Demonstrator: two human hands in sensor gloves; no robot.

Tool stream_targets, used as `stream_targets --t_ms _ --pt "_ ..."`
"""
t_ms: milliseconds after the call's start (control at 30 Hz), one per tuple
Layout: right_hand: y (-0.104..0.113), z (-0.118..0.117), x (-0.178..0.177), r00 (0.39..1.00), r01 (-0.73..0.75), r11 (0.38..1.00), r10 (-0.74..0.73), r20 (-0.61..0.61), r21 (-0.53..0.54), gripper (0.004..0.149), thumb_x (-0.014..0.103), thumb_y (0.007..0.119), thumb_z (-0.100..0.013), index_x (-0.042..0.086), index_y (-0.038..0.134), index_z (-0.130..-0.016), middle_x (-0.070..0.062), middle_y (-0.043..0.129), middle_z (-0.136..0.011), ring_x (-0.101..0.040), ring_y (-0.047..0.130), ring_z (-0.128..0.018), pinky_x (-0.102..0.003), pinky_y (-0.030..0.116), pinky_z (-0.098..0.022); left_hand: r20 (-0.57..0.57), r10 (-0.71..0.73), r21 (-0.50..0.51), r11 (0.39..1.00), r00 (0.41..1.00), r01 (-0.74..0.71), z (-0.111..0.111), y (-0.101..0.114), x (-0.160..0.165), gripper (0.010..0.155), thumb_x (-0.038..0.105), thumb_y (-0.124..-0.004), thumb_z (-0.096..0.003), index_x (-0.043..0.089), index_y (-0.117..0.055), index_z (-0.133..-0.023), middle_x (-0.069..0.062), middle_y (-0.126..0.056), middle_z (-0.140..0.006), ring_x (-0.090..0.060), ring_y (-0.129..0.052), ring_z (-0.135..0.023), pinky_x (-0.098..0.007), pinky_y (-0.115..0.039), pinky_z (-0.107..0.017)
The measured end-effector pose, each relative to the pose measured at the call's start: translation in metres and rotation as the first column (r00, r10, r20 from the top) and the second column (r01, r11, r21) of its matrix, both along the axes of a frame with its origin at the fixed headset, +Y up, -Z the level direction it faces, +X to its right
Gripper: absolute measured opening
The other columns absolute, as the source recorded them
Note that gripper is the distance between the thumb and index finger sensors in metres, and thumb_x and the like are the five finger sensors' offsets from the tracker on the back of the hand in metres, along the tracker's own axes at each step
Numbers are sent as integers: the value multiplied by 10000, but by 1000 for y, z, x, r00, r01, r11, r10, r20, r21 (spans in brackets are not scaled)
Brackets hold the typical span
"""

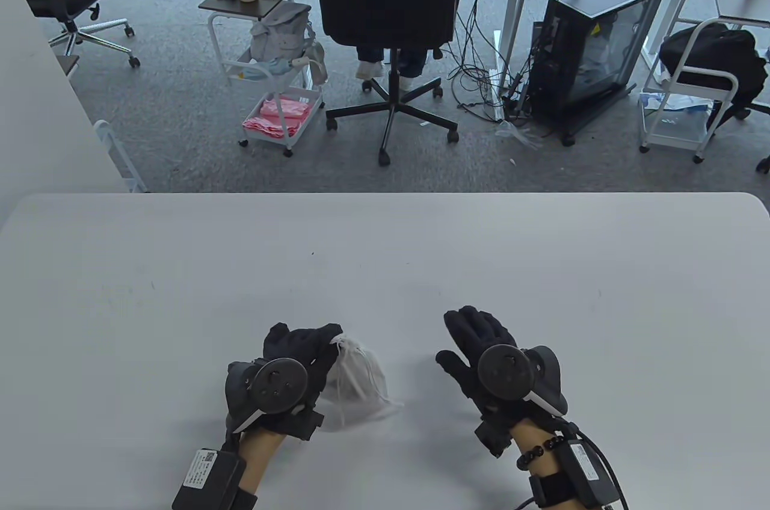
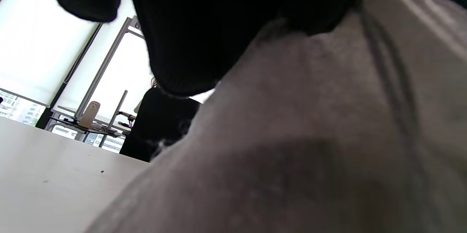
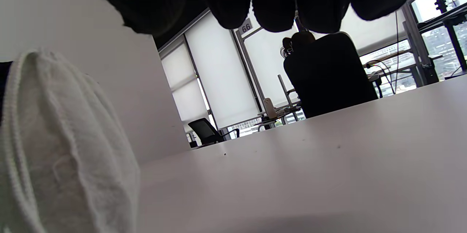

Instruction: Empty bag and arrange number blocks in order

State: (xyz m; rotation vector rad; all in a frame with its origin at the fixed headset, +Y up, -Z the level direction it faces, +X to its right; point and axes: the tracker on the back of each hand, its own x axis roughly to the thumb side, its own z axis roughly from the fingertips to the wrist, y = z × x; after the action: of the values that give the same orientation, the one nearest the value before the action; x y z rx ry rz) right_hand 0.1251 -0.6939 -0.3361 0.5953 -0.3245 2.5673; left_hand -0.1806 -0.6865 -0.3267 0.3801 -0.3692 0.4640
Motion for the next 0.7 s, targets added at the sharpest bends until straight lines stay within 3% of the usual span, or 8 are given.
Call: stream_targets --t_ms 133,300,567,700 --pt "8 18 -22 995 13 998 -7 -103 63 607 415 820 -493 97 710 -998 -216 744 -1015 -498 821 -874 -657 722 -643 49 56 8 998 997 -57 11 6 6 401 402 -752 -543 191 -879 -860 -28 -1054 -680 -266 -1100 -616 -666 -724 -637" --pt "8 32 -43 985 -95 982 116 -130 162 601 400 850 -479 98 726 -983 -203 778 -985 -465 867 -834 -617 768 -621 67 40 36 998 997 -43 18 9 11 402 405 -756 -543 186 -880 -856 -26 -1053 -670 -265 -1100 -608 -660 -727 -634" --pt "0 36 -55 987 -81 981 103 -123 176 571 432 806 -494 103 753 -957 -194 814 -948 -445 901 -793 -587 797 -597 99 -29 35 999 995 26 22 3 23 397 425 -774 -537 186 -900 -828 -19 -1064 -645 -262 -1108 -589 -658 -731 -630" --pt "0 37 -56 991 3 988 18 -133 156 527 422 806 -496 119 782 -927 -174 845 -921 -422 926 -771 -571 817 -582 126 -45 47 998 991 39 26 3 31 398 425 -770 -538 183 -898 -827 -18 -1063 -642 -261 -1107 -587 -656 -731 -632"
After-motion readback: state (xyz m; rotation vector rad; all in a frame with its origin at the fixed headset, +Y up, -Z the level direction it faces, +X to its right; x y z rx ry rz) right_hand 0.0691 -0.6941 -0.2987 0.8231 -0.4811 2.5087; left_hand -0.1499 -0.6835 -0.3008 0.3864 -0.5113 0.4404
